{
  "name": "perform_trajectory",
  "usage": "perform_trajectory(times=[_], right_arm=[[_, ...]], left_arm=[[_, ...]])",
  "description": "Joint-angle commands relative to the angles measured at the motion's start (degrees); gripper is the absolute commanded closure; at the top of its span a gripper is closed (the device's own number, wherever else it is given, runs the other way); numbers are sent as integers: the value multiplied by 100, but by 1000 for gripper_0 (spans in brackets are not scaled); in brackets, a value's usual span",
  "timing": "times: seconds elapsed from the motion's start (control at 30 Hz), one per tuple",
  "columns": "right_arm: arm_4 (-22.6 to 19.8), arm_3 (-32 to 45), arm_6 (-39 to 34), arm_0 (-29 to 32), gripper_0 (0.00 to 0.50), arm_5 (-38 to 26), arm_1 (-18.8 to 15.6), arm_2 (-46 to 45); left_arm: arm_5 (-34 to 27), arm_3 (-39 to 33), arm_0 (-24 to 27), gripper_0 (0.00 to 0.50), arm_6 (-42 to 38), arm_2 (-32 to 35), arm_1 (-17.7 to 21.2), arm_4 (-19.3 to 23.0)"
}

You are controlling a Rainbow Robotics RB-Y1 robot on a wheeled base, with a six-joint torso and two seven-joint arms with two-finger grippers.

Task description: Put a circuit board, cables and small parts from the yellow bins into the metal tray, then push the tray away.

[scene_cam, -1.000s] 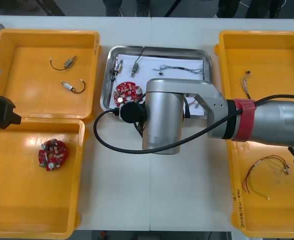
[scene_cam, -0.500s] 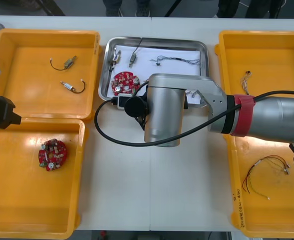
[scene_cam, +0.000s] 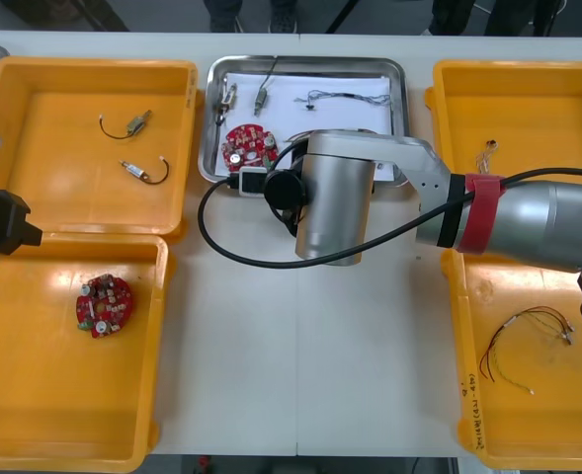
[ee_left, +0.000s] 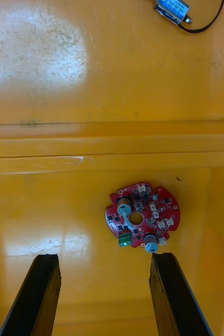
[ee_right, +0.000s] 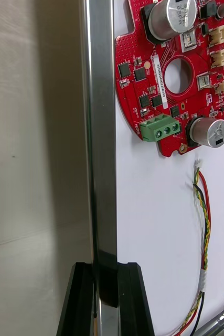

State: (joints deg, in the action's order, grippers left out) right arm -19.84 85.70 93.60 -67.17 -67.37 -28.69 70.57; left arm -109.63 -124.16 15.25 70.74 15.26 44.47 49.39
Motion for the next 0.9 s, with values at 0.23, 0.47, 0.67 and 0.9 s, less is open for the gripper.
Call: perform_trajectory(times=[0.23, 0.47, 0.67, 0.9], right_arm=[[94, -484, 431, -463, 500, 532, 92, 54], [85, -791, 501, -516, 500, 822, 109, 54], [85, -1108, 510, -578, 500, 971, 206, 45], [85, -1222, 484, -595, 223, 971, 241, 1]], left_arm=[[-37, -178, -92, 0, 572, 188, 237, -53], [-37, -178, -92, 0, 572, 188, 237, -53], [-37, -178, -92, 0, 572, 188, 237, -53], [-37, -178, -92, 0, 572, 188, 237, -53]])
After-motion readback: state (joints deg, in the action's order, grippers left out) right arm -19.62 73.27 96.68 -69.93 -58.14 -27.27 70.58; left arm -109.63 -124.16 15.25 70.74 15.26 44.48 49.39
